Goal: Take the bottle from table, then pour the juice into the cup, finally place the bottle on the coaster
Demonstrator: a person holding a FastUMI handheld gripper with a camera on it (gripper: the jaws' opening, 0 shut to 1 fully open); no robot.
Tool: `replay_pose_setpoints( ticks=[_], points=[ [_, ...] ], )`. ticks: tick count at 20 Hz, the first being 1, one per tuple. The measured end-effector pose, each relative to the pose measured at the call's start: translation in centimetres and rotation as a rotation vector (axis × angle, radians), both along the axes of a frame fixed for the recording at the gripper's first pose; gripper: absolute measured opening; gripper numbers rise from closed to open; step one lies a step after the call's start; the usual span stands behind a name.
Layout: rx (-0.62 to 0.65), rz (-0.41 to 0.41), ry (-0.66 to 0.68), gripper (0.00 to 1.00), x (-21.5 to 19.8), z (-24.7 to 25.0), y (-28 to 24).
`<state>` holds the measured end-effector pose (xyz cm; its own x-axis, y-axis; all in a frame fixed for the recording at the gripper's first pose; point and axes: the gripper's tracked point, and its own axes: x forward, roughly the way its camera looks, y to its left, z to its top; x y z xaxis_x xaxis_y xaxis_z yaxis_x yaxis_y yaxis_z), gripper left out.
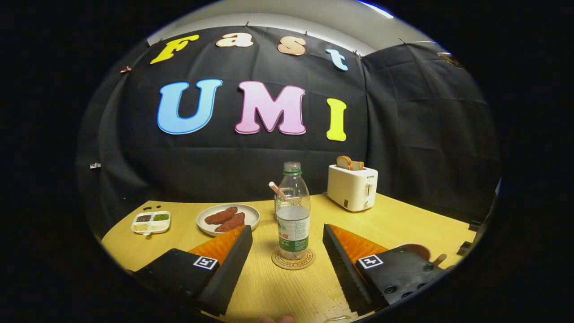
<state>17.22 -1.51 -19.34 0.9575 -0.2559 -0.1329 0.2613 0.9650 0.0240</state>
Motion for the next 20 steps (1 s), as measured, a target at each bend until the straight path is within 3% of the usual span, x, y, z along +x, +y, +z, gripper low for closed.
replay_pose_setpoints(
  ticks=[9, 20],
  points=[
    [-0.026, 0.121, -0.081, 0.97, -3.9, 9.7, 0.1],
    [0.03, 0.204, -0.091, 0.97, -7.9, 13.1, -1.3]
  ],
)
